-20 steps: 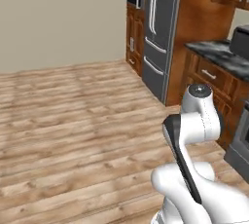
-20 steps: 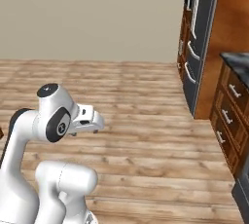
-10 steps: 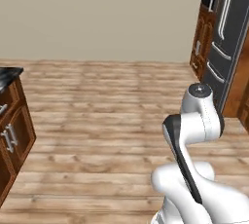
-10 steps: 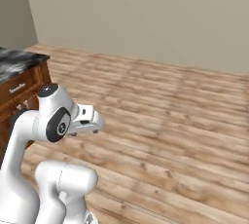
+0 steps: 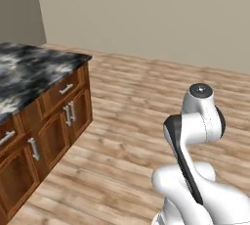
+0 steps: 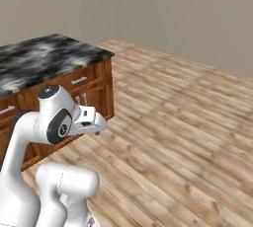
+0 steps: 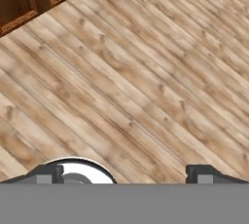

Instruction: Pick the candle and candle from the dining table and place them in the open cabinet. Close the cabinet after placing the objects.

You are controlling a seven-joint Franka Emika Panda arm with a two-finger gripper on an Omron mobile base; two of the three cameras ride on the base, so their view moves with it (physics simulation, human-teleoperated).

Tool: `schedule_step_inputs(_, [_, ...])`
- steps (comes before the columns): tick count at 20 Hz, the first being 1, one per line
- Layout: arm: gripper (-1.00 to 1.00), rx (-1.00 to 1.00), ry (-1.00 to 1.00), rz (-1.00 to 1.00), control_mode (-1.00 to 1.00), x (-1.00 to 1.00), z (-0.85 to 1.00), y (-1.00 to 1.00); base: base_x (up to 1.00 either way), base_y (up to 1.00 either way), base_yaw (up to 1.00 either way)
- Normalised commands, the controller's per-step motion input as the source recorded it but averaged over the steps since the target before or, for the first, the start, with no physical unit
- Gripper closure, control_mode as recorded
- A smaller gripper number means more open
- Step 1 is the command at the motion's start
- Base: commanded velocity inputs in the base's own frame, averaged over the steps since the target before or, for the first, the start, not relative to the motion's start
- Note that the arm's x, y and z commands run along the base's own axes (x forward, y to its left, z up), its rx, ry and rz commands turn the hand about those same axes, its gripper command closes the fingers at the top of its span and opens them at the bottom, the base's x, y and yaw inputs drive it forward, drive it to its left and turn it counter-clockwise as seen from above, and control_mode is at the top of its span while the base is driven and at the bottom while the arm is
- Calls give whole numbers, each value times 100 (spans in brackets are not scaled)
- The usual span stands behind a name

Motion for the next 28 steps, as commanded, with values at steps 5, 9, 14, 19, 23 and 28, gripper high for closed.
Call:
schedule_step_inputs(5, [-100,0,0,0,100,0,0,0,-4,12,57])
schedule_step_inputs(9, [-100,0,0,0,100,0,0,0,-12,10,54])
schedule_step_inputs(14, [-100,0,0,0,100,0,0,0,-11,3,51])
schedule_step_inputs(19, [-100,0,0,0,100,0,0,0,-2,5,46])
schedule_step_inputs(23, [-100,0,0,0,100,0,0,0,0,18,33])
schedule_step_inputs(28, [-100,0,0,0,100,0,0,0,0,44,23])
